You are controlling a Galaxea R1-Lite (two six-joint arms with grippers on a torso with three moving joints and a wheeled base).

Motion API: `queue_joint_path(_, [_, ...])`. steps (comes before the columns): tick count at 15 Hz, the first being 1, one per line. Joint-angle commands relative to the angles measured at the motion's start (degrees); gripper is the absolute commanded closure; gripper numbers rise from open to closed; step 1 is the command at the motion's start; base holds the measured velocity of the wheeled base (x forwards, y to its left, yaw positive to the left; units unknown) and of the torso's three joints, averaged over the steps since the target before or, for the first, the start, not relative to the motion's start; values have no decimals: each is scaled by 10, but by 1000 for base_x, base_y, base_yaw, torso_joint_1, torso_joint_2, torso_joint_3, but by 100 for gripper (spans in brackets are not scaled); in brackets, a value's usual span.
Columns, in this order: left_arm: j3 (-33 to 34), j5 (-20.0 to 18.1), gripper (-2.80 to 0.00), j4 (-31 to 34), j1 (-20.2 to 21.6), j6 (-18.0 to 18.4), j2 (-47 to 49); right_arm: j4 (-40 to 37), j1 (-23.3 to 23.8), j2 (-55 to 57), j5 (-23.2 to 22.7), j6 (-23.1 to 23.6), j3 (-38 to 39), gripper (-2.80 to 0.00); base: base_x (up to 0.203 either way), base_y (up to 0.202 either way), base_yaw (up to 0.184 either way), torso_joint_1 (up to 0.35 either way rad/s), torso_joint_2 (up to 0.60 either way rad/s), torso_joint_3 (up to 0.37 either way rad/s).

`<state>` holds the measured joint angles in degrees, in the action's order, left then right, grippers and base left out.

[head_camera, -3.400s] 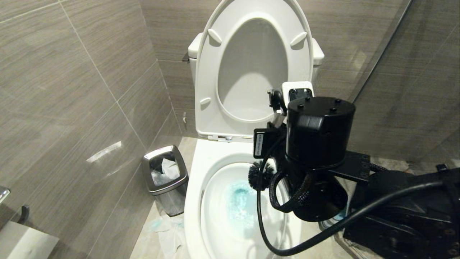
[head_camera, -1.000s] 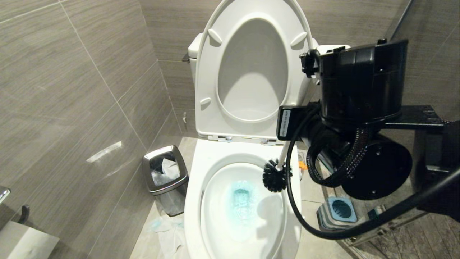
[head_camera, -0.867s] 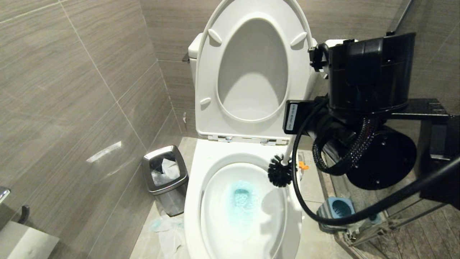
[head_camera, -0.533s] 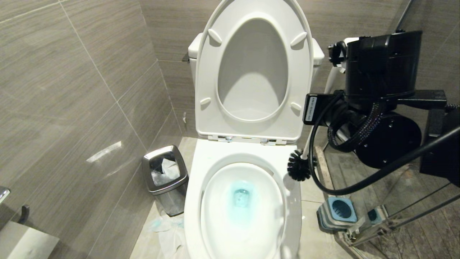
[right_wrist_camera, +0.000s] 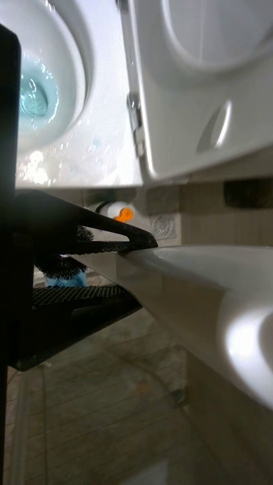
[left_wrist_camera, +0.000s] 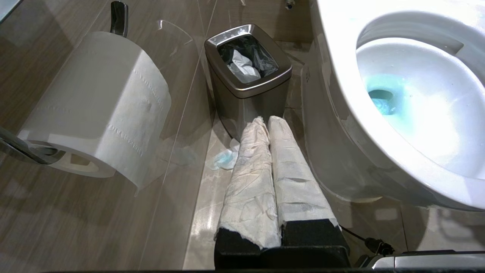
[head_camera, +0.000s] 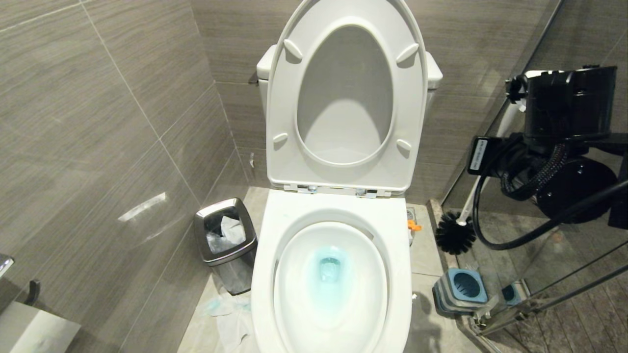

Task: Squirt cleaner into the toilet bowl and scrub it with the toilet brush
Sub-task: Put the toilet brush back

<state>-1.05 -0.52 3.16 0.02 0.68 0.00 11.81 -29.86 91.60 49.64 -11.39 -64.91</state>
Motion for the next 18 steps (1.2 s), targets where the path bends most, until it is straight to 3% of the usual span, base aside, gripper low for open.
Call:
queue_joint_path(1, [0, 0, 0, 0, 0, 0, 0, 2, 43, -15, -9, -25, 53, 0, 0, 0, 0, 0, 0, 0])
queue_joint_path(4, [0, 0, 0, 0, 0, 0, 0, 21, 67, -25, -20, -71, 124, 0, 0, 0, 0, 0, 0, 0])
queue_joint_path(10, [0, 0, 0, 0, 0, 0, 0, 262, 138, 8, -48, -73, 264, 0, 0, 0, 0, 0, 0, 0])
queue_joint_path(14, [0, 0, 0, 0, 1, 0, 0, 439, 150, 69, -49, -67, 380, 0, 0, 0, 0, 0, 0, 0])
queue_joint_path(18, [0, 0, 0, 0, 1, 0, 0, 530, 169, 131, -51, -65, 425, 0, 0, 0, 0, 0, 0, 0])
